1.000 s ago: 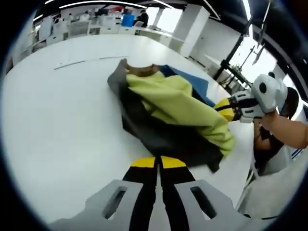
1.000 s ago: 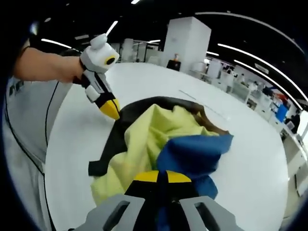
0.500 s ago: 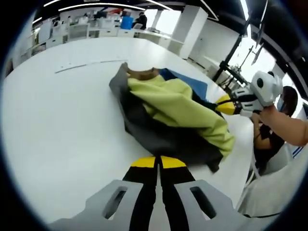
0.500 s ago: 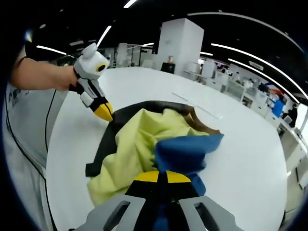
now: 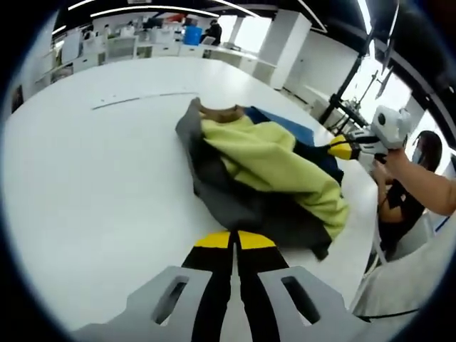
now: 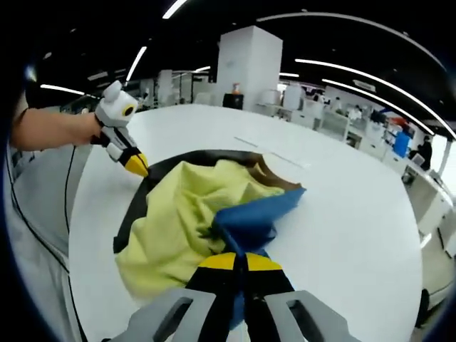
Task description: Fold the garment on the visible template until the final outline fits inside the template.
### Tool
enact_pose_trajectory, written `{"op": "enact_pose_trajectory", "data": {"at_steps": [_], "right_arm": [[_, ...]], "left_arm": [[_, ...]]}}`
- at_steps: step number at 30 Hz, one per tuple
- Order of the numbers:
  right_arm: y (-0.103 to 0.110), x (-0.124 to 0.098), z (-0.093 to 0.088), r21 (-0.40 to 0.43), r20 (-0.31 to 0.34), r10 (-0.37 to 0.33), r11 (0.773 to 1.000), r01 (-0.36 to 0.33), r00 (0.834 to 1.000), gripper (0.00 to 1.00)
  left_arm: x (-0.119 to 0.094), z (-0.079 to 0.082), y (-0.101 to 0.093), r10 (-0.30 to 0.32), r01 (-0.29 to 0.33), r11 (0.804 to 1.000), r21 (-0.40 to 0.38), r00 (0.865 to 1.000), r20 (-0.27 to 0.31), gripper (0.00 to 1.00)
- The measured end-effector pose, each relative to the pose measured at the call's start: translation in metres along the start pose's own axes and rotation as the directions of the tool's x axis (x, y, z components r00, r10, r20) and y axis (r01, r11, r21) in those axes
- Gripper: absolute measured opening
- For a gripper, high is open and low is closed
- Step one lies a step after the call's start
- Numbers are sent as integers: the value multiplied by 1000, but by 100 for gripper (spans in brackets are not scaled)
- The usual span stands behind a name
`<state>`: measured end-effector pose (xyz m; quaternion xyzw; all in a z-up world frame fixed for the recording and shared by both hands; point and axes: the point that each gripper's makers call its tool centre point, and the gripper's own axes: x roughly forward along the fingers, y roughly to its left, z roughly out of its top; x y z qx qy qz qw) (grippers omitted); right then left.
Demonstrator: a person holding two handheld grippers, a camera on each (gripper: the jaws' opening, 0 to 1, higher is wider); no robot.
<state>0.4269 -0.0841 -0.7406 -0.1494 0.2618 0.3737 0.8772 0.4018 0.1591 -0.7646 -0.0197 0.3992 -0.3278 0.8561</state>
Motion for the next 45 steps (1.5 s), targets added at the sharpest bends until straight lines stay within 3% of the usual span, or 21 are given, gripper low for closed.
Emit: {"op": "enact_pose_trajectory", "data": {"at_steps": [13, 23, 31, 45], "right_arm": [[-51, -16, -6, 32, -30, -80, 996, 81, 996, 0], [-74, -18, -11, 34, -70, -109, 993, 112, 992, 0], [-96, -19, -15, 36, -104, -139, 989, 143, 985, 0], [-132, -19, -25, 33, -165, -184, 981, 192, 969, 0]], "left_arm": [[-24, 5, 37, 73, -73, 997, -1, 997, -8, 0], [-36, 0, 61, 120, -120, 993, -8, 992, -27, 0], [-47, 6, 81, 170, -170, 985, 13, 984, -52, 0], [-50, 10, 122, 236, -234, 972, 30, 965, -114, 0]]}}
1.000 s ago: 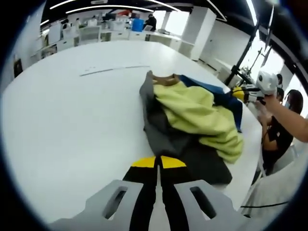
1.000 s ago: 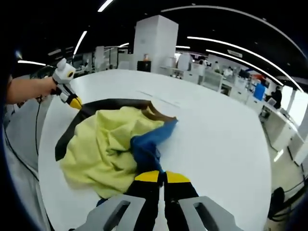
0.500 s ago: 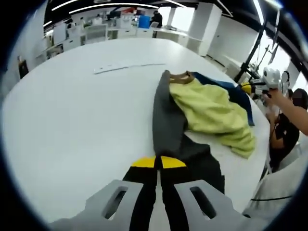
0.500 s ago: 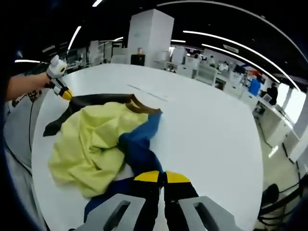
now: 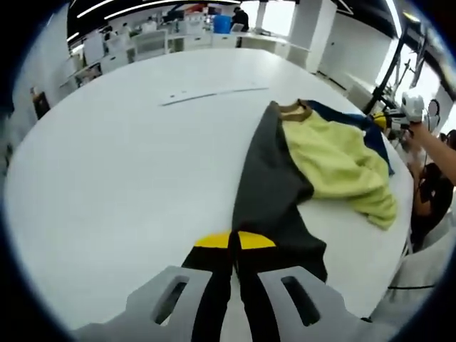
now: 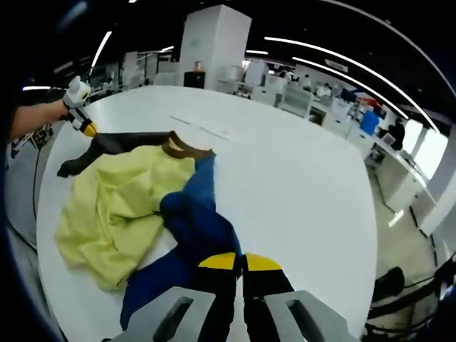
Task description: Fold the garment on the visible template until the final outline fits inside the template.
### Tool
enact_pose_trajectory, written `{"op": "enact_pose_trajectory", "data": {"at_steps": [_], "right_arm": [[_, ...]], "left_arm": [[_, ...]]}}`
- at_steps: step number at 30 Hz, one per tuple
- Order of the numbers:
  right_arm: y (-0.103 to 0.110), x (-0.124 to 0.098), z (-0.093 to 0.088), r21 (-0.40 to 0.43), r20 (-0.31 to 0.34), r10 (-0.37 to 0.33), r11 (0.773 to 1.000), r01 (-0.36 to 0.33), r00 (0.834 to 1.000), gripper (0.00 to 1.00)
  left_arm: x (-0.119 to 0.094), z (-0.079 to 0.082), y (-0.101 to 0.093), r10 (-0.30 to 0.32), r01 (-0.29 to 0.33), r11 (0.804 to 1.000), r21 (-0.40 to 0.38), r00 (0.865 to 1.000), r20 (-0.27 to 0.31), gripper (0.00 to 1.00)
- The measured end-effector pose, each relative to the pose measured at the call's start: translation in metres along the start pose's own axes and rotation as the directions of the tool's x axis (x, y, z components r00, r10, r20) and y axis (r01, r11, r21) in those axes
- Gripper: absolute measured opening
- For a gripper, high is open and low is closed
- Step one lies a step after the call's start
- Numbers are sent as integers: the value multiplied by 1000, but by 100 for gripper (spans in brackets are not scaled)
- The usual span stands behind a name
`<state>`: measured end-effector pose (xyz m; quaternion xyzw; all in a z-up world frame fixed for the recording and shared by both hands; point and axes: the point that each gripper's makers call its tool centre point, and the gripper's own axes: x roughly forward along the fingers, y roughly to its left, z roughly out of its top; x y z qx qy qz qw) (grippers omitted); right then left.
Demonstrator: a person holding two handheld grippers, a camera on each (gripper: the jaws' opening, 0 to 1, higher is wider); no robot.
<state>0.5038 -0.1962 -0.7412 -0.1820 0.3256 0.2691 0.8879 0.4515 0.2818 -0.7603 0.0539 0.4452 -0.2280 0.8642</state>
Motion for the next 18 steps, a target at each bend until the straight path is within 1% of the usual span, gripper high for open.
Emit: {"op": "enact_pose_trajectory", "data": {"at_steps": [4, 12, 18], "right_arm": [[-11, 3, -5, 1, -28, -15, 1000, 15, 1000, 0], [-24, 9, -13, -5, -76, -32, 999, 32, 997, 0], [-34, 11, -21, 0, -104, -44, 999, 44, 994, 0]], "left_arm": [[3, 4, 11, 21, -21, 1000, 3, 1000, -10, 0], [10, 11, 29, 46, -46, 999, 8, 999, -28, 0], [14, 10, 47, 72, -72, 997, -5, 996, -50, 0]]}}
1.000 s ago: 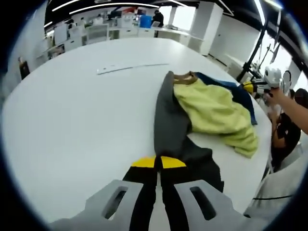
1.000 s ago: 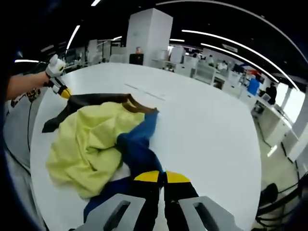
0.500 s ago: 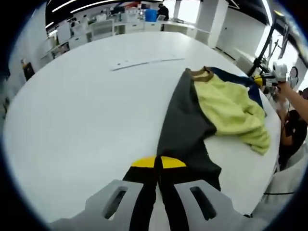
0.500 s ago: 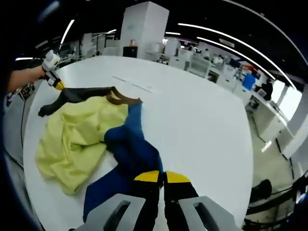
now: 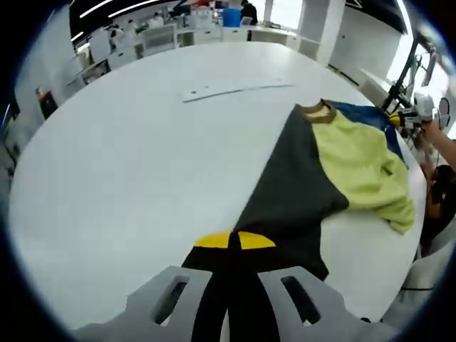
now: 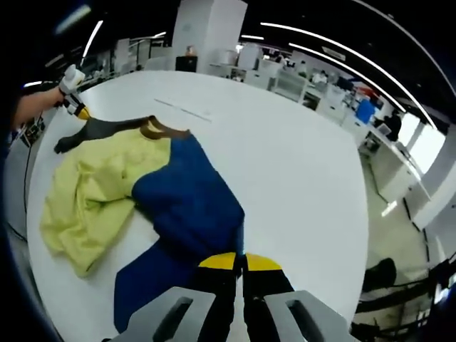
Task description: Fold the garment on the visible template until the final outline fits inside the template.
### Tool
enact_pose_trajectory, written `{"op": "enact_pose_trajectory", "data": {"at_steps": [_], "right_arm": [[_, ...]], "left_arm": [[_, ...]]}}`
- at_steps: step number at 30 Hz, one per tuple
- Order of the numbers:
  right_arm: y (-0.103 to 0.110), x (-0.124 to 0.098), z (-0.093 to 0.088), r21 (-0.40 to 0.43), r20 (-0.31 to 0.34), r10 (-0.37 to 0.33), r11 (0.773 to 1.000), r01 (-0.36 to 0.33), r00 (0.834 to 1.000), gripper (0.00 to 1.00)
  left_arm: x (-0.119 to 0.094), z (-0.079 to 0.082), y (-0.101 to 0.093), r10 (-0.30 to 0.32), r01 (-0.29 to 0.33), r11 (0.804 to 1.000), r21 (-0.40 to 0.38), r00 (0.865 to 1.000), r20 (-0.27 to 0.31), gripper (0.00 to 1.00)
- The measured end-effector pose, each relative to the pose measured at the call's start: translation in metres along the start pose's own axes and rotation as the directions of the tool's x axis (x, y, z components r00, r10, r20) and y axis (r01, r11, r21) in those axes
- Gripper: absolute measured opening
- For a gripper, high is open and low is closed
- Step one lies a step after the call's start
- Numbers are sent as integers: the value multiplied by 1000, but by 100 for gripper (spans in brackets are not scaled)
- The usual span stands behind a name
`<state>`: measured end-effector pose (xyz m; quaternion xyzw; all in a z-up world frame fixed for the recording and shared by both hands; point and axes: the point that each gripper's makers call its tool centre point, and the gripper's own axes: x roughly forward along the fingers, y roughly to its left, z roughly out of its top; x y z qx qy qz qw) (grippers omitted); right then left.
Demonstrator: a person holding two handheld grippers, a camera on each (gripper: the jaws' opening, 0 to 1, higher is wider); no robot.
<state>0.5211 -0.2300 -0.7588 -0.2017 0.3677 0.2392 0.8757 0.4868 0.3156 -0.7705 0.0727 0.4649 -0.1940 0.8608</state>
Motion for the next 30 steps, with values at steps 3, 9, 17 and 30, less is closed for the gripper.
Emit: {"op": "enact_pose_trajectory", "data": {"at_steps": [3, 9, 17, 30], "right_arm": [[-2, 2, -3, 2, -11, -2, 1000, 2, 1000, 0], [-1, 5, -6, -7, -27, 2, 1000, -2, 1000, 0], [-4, 7, -12, -4, -45, 5, 1000, -5, 999, 0], [-3, 6, -11, 3, -40, 14, 1000, -14, 999, 0]], "left_arm": [[3, 1, 6, 7, -7, 1000, -4, 1000, -8, 0], [8, 8, 20, 29, -29, 999, -18, 999, -18, 0], [14, 27, 31, 47, -47, 999, -6, 999, -14, 0], [17, 48, 46, 76, -76, 997, 5, 997, -4, 0]]}}
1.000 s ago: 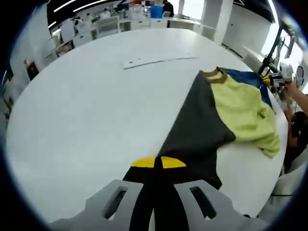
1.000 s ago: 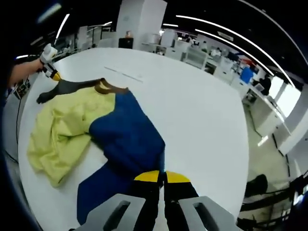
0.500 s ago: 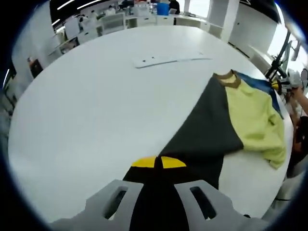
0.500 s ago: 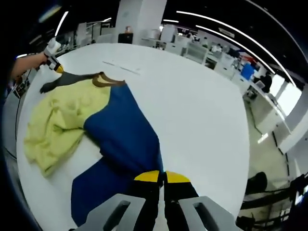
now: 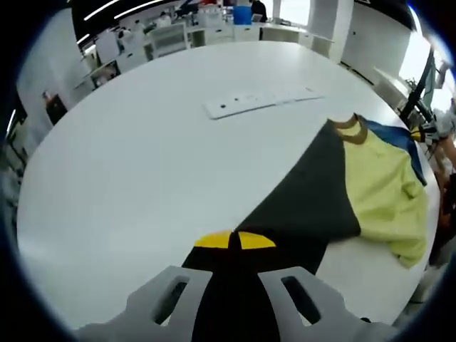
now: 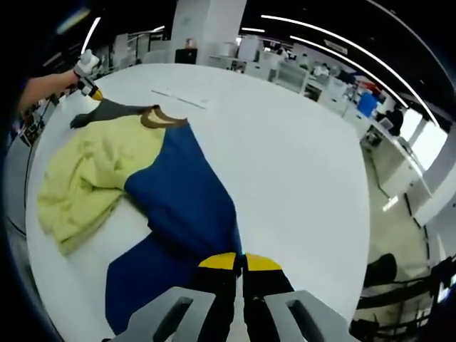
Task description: Fold the garment on the visible template until the final outline fits inside the template.
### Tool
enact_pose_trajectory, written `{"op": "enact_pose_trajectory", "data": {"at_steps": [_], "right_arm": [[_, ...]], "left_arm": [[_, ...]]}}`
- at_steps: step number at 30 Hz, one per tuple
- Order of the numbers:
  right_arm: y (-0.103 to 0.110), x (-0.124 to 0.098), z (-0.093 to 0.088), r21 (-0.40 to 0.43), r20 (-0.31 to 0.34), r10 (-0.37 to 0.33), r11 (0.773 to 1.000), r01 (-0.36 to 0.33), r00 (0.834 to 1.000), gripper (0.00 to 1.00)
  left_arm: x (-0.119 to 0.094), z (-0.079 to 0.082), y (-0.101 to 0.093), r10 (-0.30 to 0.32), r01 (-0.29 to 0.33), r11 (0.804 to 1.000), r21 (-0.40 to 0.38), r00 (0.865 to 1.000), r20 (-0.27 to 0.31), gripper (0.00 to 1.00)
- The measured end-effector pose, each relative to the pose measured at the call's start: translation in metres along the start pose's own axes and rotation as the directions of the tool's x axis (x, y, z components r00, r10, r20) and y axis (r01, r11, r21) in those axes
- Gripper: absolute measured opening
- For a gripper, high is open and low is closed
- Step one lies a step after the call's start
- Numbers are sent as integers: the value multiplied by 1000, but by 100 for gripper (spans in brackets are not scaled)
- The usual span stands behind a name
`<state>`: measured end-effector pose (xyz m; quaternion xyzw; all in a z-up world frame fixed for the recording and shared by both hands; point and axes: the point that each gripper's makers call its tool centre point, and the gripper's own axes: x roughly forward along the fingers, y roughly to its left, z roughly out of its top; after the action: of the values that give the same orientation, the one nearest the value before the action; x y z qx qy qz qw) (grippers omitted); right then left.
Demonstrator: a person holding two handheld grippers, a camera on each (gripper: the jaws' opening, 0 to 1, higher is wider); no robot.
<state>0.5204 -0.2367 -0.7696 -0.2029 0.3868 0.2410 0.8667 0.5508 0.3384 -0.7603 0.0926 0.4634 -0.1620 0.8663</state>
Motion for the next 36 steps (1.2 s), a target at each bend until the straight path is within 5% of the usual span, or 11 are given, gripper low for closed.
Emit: {"op": "enact_pose_trajectory", "data": {"at_steps": [16, 18, 22, 27, 36], "right_arm": [[4, 3, 11, -40, 34, 10, 999, -9, 999, 0], [4, 2, 13, -32, 39, 9, 999, -8, 999, 1], [3, 2, 17, -13, 62, 6, 1000, -5, 998, 9], [4, 1, 25, 5, 112, -2, 1000, 2, 994, 31], [7, -5, 29, 81, 155, 6, 997, -18, 988, 50]], "left_arm": [[-9, 7, 4, 22, -22, 1000, 3, 999, 38, 0], [-11, 9, 3, 19, -19, 1000, -1, 998, 51, 7], [-14, 12, 0, 16, -16, 1000, 3, 998, 65, 17], [-17, 12, -6, 9, -10, 1000, 13, 997, 81, 31], [-26, 10, -8, 1, -1, 1000, 3, 990, 144, 52]]}}
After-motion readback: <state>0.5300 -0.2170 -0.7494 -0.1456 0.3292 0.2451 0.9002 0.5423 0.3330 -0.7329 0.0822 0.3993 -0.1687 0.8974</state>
